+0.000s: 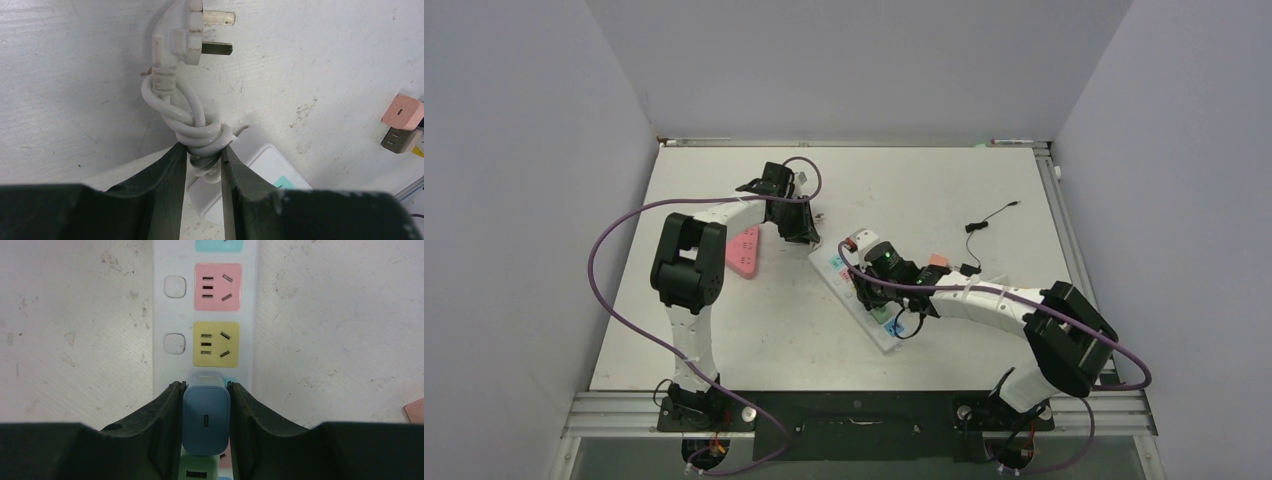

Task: Pull the plug off the socket
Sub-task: Remove the plug from the socket.

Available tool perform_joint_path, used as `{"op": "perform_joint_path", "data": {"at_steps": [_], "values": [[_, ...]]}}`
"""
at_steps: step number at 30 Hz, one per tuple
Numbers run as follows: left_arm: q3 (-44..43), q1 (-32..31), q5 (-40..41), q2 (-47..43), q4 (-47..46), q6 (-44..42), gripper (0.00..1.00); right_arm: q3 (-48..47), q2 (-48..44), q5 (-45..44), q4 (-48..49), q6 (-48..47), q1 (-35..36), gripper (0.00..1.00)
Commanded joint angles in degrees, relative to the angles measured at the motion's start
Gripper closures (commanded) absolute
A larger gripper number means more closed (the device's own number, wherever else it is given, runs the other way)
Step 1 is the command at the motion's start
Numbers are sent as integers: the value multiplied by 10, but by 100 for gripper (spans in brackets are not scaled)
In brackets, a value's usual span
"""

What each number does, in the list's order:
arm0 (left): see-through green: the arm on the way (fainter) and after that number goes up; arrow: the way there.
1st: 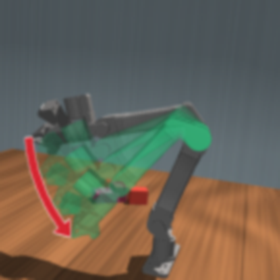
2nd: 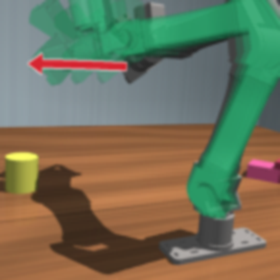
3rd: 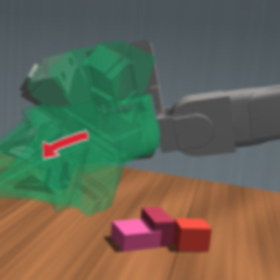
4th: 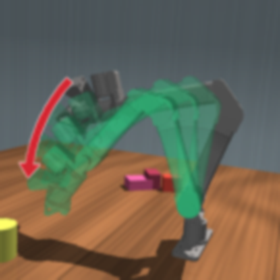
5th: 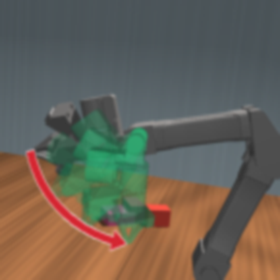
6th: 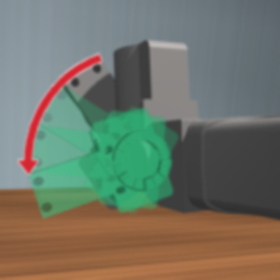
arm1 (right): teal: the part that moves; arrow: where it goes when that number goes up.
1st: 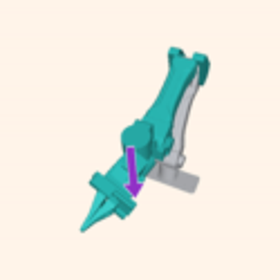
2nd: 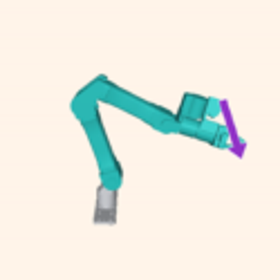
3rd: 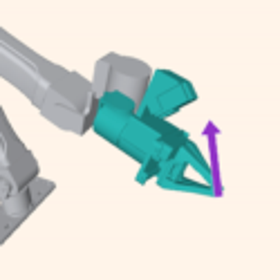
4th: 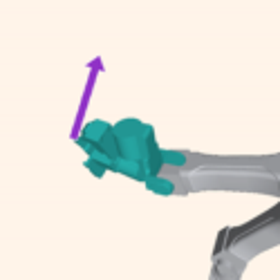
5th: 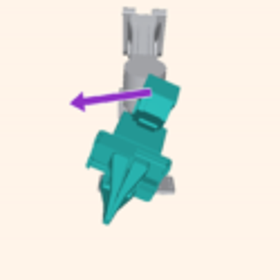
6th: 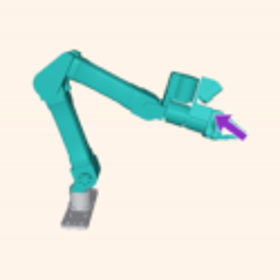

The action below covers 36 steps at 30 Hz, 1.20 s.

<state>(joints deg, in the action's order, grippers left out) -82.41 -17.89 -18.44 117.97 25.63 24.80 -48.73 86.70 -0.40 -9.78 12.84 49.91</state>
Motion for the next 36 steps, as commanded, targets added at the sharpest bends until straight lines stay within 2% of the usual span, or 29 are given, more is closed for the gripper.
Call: {"op": "perform_joint_path", "data": {"at_steps": [1, 8, 14, 20, 25, 36], "values": [[-7, 10, 45, 14, 2, -22, 100, 13, -12, 73, 15, 6, -19, 95], [-6, 10, 45, 14, 3, -22, 100, 20, -7, 121, 28, 8, -39, 95], [-6, 10, 45, 14, 4, -22, 100, 23, -16, 101, 30, 9, -40, 95], [-7, 11, 45, 14, 3, -22, 100, 28, -38, 26, 25, 9, -32, 95], [-6, 13, 45, 16, 3, -22, 100, 24, -45, -60, 9, 1, 1, 95], [-6, 13, 46, 16, 3, -22, 100, -6, -3, -192, -26, -11, 74, 95]]}}
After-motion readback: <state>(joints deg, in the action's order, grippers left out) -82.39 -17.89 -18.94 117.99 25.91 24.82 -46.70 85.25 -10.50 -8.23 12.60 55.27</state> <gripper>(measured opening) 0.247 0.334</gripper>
